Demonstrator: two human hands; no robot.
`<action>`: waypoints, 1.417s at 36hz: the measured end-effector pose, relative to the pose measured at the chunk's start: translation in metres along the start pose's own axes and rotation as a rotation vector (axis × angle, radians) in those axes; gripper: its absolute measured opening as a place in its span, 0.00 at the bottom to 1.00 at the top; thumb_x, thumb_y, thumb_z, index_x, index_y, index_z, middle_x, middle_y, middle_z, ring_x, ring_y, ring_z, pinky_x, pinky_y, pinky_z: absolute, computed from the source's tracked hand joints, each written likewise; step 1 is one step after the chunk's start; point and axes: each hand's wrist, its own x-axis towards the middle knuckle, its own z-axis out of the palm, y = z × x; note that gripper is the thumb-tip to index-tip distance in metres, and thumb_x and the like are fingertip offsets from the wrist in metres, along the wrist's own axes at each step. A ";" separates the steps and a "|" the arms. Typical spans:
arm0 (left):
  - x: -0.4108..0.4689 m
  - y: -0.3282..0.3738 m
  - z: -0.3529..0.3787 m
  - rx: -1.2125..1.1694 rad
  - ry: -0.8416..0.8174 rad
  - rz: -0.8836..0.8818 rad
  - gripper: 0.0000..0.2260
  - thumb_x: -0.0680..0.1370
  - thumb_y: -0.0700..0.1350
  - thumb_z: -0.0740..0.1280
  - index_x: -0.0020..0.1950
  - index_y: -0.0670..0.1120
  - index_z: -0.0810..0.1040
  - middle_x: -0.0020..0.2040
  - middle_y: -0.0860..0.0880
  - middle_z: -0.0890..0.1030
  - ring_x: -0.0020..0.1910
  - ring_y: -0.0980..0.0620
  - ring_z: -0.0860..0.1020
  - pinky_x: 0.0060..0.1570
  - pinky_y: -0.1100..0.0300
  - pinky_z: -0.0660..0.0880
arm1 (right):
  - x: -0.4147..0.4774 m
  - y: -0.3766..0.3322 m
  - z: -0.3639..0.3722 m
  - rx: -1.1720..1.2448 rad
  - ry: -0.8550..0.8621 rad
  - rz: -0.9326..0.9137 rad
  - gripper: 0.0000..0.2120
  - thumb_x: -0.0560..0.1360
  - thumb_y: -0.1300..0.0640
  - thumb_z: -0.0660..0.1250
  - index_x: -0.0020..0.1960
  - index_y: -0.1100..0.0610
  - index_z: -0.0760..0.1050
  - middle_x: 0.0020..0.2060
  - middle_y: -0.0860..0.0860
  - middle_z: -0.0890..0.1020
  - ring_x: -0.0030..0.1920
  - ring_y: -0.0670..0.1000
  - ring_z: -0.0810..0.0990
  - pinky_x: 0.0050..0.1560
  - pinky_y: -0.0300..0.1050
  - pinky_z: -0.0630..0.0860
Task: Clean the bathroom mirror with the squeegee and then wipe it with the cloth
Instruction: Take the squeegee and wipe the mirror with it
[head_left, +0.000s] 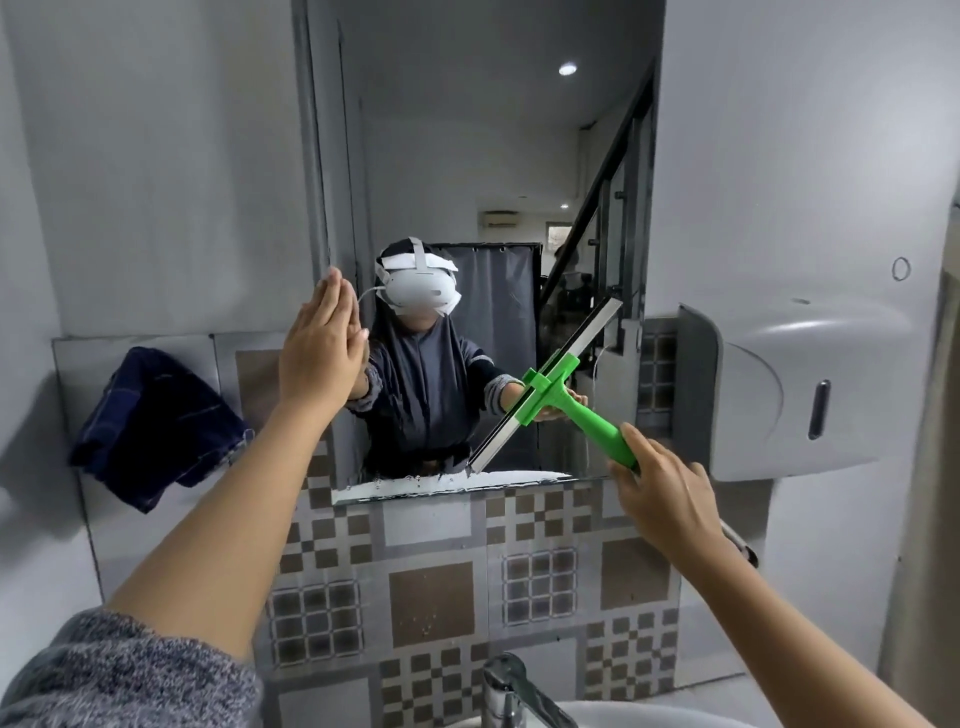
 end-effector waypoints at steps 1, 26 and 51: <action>0.000 0.000 0.000 0.001 -0.002 0.004 0.24 0.80 0.45 0.56 0.74 0.41 0.55 0.76 0.46 0.55 0.74 0.51 0.53 0.73 0.55 0.51 | -0.001 0.001 0.001 0.009 -0.006 0.022 0.22 0.78 0.51 0.60 0.71 0.53 0.63 0.55 0.52 0.80 0.50 0.55 0.78 0.51 0.50 0.69; -0.003 0.000 -0.021 -0.074 -0.085 0.051 0.29 0.77 0.42 0.64 0.74 0.40 0.55 0.76 0.44 0.53 0.74 0.45 0.55 0.70 0.50 0.60 | -0.042 -0.066 0.040 0.666 -0.023 0.575 0.10 0.79 0.51 0.57 0.55 0.56 0.69 0.35 0.54 0.76 0.30 0.50 0.71 0.34 0.50 0.72; -0.010 -0.021 -0.025 -0.066 -0.094 0.174 0.29 0.78 0.43 0.62 0.75 0.42 0.52 0.76 0.46 0.52 0.75 0.48 0.51 0.72 0.53 0.52 | -0.065 -0.181 0.074 0.859 0.067 0.701 0.08 0.80 0.54 0.55 0.52 0.60 0.67 0.37 0.56 0.73 0.29 0.48 0.68 0.26 0.40 0.65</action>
